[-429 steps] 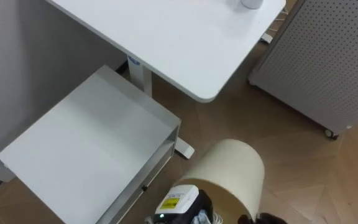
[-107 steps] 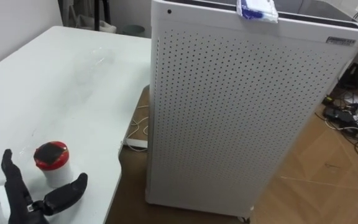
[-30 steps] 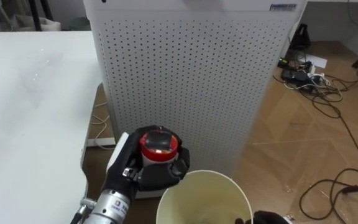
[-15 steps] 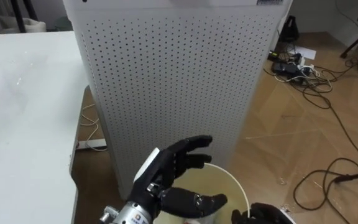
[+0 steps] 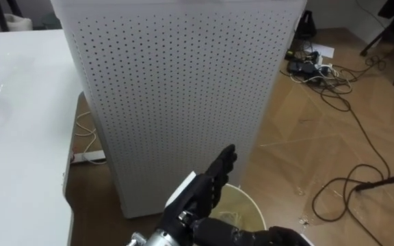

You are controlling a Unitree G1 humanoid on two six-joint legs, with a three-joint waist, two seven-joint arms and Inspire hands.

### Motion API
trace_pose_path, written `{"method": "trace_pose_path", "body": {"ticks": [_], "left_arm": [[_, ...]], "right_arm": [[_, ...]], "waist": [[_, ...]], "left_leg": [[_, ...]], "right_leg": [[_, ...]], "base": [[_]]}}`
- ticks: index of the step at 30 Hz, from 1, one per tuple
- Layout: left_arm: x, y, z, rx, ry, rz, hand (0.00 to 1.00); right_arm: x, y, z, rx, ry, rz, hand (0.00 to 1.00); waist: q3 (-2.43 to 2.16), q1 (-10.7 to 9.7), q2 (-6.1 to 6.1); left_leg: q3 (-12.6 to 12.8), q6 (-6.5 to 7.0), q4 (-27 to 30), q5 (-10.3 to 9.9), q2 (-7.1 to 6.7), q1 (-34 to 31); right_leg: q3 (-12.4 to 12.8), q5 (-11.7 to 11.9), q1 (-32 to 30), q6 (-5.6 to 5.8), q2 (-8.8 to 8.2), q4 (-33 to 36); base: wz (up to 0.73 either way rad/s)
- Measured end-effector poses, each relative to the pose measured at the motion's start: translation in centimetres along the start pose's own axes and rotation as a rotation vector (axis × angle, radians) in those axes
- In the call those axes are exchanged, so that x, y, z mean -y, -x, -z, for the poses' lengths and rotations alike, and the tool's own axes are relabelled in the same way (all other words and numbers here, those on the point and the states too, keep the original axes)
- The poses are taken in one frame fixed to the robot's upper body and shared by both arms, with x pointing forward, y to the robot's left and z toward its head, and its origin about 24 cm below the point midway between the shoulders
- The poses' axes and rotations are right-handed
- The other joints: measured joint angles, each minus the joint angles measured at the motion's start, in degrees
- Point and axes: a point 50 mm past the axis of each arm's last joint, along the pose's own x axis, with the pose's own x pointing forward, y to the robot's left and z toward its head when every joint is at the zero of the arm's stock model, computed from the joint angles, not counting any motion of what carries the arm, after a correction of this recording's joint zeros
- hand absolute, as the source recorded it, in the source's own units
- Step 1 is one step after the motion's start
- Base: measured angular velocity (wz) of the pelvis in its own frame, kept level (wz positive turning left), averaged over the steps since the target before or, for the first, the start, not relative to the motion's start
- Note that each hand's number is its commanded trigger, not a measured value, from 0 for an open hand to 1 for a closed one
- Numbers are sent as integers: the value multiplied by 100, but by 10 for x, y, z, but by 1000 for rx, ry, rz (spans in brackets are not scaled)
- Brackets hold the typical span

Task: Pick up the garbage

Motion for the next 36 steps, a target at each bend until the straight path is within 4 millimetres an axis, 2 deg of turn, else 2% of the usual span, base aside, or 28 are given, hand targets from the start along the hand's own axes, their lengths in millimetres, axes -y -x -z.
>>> {"method": "trace_pose_path", "body": {"ticks": [6, 11, 13, 15, 19, 22, 32, 36], "left_arm": [[1, 0, -2, 3, -35, -11, 0], [-11, 1, -20, 53, -232, -88, 0], [-21, 5, -26, 68, -305, -156, 0], [-29, 9, -33, 88, -365, -221, 0], [-46, 21, -50, 160, -502, -388, 0], [-49, 25, -62, 228, -579, -467, 0], [-53, 31, -70, 309, -615, -583, 0], [-55, 33, -74, 328, -694, -620, 0]], "right_arm": [[0, 0, -1, 4, -3, 1, 100], [-1, 0, -5, 21, 15, -5, 100], [1, 2, -4, 28, 14, 2, 100], [7, 4, -2, 30, 16, 14, 100], [16, 12, 7, 20, 13, 45, 100], [23, 16, 11, 13, -2, 81, 100], [30, 21, 18, -7, -2, 128, 100], [30, 22, 19, 3, -3, 129, 100]], "waist": [[-6, 19, 10], [-35, 34, 49], [-78, 37, 103], [-97, 39, 150], [-167, 51, 206], [-166, 63, 208], [-146, 54, 193], [-95, 144, 150]], "left_leg": [[-7, 0, 0, 0, -1, 5], [-2, 0, -1, 1, -5, 60], [-2, -1, -7, 0, -7, 124], [-2, -12, -60, 7, -12, 215], [-8, -47, -205, 40, -15, 419], [-9, -56, -254, 73, -17, 434], [-3, -65, -297, 82, -18, 492], [60, -71, -292, 78, 22, 502]], "right_leg": [[19, 0, 5, 0, 4, -10], [23, 0, 100, 0, 6, -99], [15, 0, 221, 0, 14, -203], [5, 0, 300, 0, 16, -246], [10, 1, 474, -1, 30, -293], [13, 2, 467, -4, 33, -296], [23, 3, 492, -5, 37, -304], [19, 1, 459, -7, 51, -285]], "base": [[0], [0], [0], [2], [0], [0], [-1], [-5]]}}
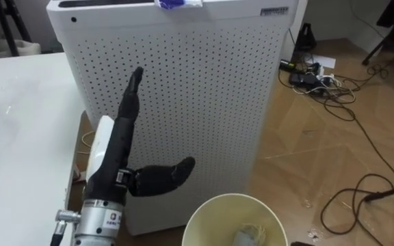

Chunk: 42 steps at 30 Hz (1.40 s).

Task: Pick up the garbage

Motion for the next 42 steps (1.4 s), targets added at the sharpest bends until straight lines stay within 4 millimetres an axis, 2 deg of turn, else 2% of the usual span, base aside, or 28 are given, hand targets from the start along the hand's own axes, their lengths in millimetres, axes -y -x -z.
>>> {"method": "trace_pose_path", "body": {"ticks": [2, 3, 6, 8, 10, 12, 14, 15, 16, 17, 18, 19, 20, 21, 22, 26, 28, 29, 30, 32, 33, 35, 37, 38, 39, 42], "left_arm": [[-1, 0, -2, 30, -33, -7, 0], [-4, 0, -3, 49, -55, -18, 0], [-11, -1, -3, 72, -125, -62, 0], [-15, -2, -2, 75, -145, -89, 0], [-21, -2, -2, 81, -157, -140, 0], [-23, -2, -2, 86, -158, -156, 0], [-24, -2, -3, 101, -161, -170, 0], [-25, -2, -3, 106, -168, -172, 0], [-24, 0, -2, 105, -171, -167, 0], [-24, -1, -4, 114, -168, -167, 0], [-24, -3, -7, 144, -166, -175, 0], [-25, -3, -9, 161, -172, -187, 0], [-25, -3, -9, 169, -181, -191, 0], [-28, -3, -11, 186, -199, -199, 0], [-31, -3, -12, 204, -222, -196, 0], [-32, -3, -17, 261, -258, -191, 0], [-32, -5, -21, 287, -247, -211, 0], [-33, -5, -21, 290, -246, -215, 0], [-33, -6, -22, 298, -250, -215, 0], [-33, -11, -26, 328, -267, -215, 0], [-32, -13, -28, 350, -277, -214, 0], [-32, -13, -30, 371, -277, -212, 0], [-32, -15, -33, 407, -311, -217, 0], [-32, -16, -35, 417, -315, -219, 0], [-33, -18, -37, 432, -321, -229, 0], [-35, -20, -39, 445, -318, -247, 0]], "right_arm": [[1, 1, 1, 0, 0, 2, 100], [1, 1, 1, 1, -1, 2, 100], [2, 1, 4, -12, 2, -1, 100], [5, 3, 8, -21, 16, 5, 100], [9, 6, 10, -28, 20, 13, 100], [13, 7, 10, -29, 35, 18, 100], [14, 8, 10, -32, 43, 20, 100], [14, 8, 12, -39, 45, 20, 100], [16, 9, 16, -60, 45, 27, 100], [19, 9, 17, -63, 45, 36, 100], [25, 10, 16, -63, 45, 57, 100], [29, 12, 18, -71, 46, 75, 100], [30, 13, 21, -78, 51, 78, 100], [29, 14, 23, -87, 52, 73, 100], [29, 14, 23, -88, 49, 77, 100], [29, 13, 23, -84, 47, 90, 100], [28, 13, 23, -84, 46, 91, 100], [28, 13, 22, -82, 46, 90, 100], [27, 12, 21, -79, 45, 87, 100], [24, 11, 20, -71, 39, 76, 100], [22, 11, 20, -70, 38, 69, 100], [23, 11, 20, -74, 39, 66, 100], [23, 11, 21, -79, 36, 70, 100], [23, 11, 22, -80, 36, 70, 100], [23, 11, 21, -79, 39, 67, 100], [23, 11, 23, -83, 41, 59, 100]], "waist": [[8, 67, -7], [8, 90, -6], [17, 108, 15], [19, 108, 24], [25, 77, 90], [-2, 69, 137], [5, 61, 122], [55, 71, 65], [78, 114, -41], [57, 105, -26], [45, 129, 1], [14, 255, 50], [-53, 273, 127], [-51, 287, 45], [-30, 303, 5], [-20, 279, -13], [-9, 240, -28], [-7, 245, -25], [-5, 259, -1], [1, 214, 0], [4, 232, 2], [18, 222, 37], [0, 237, 200], [9, 241, 229], [27, 285, 252], [30, 351, 248]], "left_leg": [[51, -19, 69, -37, 43, -13], [54, -38, 213, -87, 72, -84], [94, -84, 500, -220, 172, -201], [114, -101, 535, -232, 187, -196], [129, -125, 607, -239, 175, -220], [146, -158, 624, -217, 175, -268], [142, -233, 988, -166, 189, -487], [44, -283, 1710, -68, 202, -860], [-187, -300, 1645, -135, 74, -1077], [-328, -327, 1296, -112, 7, -1152], [-528, -363, 724, 195, -78, -1336], [-545, -338, 620, 618, -56, -1372], [-511, -140, 629, 693, -63, -1360], [-423, -68, 616, 661, -115, -1291], [-392, -7, 656, 618, -154, -1259], [-356, 122, 892, 374, -266, -1234], [-200, 243, 961, 209, -383, -1145], [-165, 268, 986, 155, -419, -1120], [-85, 316, 1047, 59, -457, -1069], [-3, 382, 1203, -116, -507, -1008], [91, 428, 1273, -232, -524, -939], [160, 484, 1278, -347, -533, -810], [226, 577, 1267, -403, -465, -727], [222, 587, 1255, -410, -444, -723], [214, 596, 1200, -407, -433, -721], [181, 595, 1087, -407, -440, -686]], "right_leg": [[1, -7, -27, -12, 21, 37], [-22, -46, -97, -66, 35, 132], [-9, -153, -208, -136, 85, 327], [1, -221, -270, -173, 90, 468], [1, -260, -317, -218, 109, 564], [76, -276, -416, -244, 121, 626], [183, -305, -494, -279, 106, 688], [401, -327, -461, -294, 75, 733], [612, -352, -431, -289, 31, 807], [691, -389, -446, -279, 25, 808], [729, -515, -557, -267, 25, 944], [816, -622, -675, -181, 18, 1119], [793, -664, -687, -138, 17, 1173], [779, -706, -660, -74, -39, 1221], [789, -707, -618, -35, -79, 1216], [788, -770, -511, 70, -217, 1225], [741, -897, -551, 203, -415, 1603], [741, -915, -613, 210, -461, 1767], [728, -918, -757, 213, -553, 2243], [612, -847, -1058, 244, -728, 3004], [599, -725, -1244, 249, -830, 3435], [555, -509, -1390, 277, -921, 3744], [404, -440, -1283, 303, -926, 3538], [367, -481, -1230, 318, -912, 3397], [328, -580, -1173, 310, -901, 2976], [277, -552, -960, 309, -679, 1674]], "base": [[-12], [-9], [-11], [-12], [-8], [-13], [-10], [-6], [0], [0], [-21], [-31], [-35], [-9], [-6], [-5], [-12], [-26], [-28], [-22], [-26], [-28], [-24], [-24], [-33], [-19]]}}
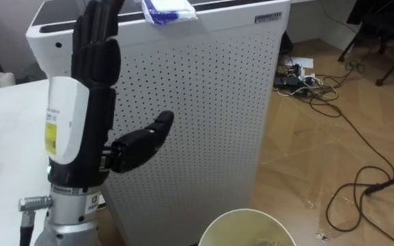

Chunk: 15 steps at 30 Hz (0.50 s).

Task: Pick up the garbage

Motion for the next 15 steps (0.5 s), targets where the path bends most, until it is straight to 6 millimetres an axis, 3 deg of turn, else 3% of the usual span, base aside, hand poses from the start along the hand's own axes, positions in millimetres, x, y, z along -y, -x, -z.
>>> {"method": "trace_pose_path", "body": {"ticks": [3, 15], "left_arm": [[-1, -4, -2, 17, 2, -13, 0], [-9, -10, -5, 39, -73, -21, 0]], "right_arm": [[1, 1, 1, -5, 12, 0, 100], [-4, 0, -10, 36, 63, -85, 100]], "waist": [[-3, -15, -6], [-47, 58, -57]], "left_leg": [[-122, -43, -156, 10, 22, 47], [-134, -185, -523, 95, 82, 452]], "right_leg": [[1, 108, 342, 123, 133, -582], [-123, 215, 843, 38, 257, -1281]], "base": [[9], [0]]}}
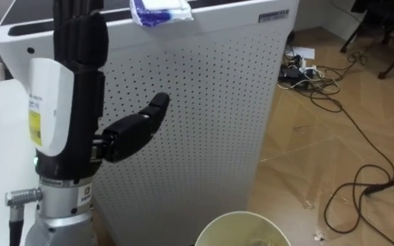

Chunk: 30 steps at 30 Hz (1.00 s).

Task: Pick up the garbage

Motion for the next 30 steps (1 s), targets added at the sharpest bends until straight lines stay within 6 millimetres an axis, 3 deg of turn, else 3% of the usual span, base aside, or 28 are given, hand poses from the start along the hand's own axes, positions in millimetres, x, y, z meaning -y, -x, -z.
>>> {"method": "trace_pose_path", "body": {"ticks": [4, 8, 13, 17, 30], "left_arm": [[0, -1, 0, 7, -62, 15, 0], [-1, -1, 1, 48, -140, 50, 0], [-4, -2, 7, 58, -223, 100, 0], [-6, -8, 10, 63, -256, 103, 0], [-7, -23, 16, 37, -340, 93, 0]], "right_arm": [[-2, 1, 0, 1, 15, -26, 100], [-3, 0, -1, 1, 39, -31, 100], [-1, 0, -2, 2, 53, -36, 100], [-1, 1, -2, 0, 57, -48, 100], [0, 1, -1, -22, 89, -70, 100]], "waist": [[-42, -7, -22], [-53, -59, -2], [-75, -222, 113], [-46, -278, 176], [0, -314, 211]], "left_leg": [[-1, -70, -177, 42, 15, 160], [-8, -93, -270, 56, 43, 307], [-99, -145, -397, 87, 29, 454], [-97, -186, -515, 116, 25, 469], [-30, -197, -657, 123, 26, 630]], "right_leg": [[-15, 74, 197, -33, 43, -292], [5, 152, 397, -67, 105, -531], [3, 162, 529, -76, 123, -610], [5, 162, 515, -76, 126, -610], [144, 162, 535, -76, 143, -610]], "base": [[-3], [-6], [0], [0], [-3]]}}
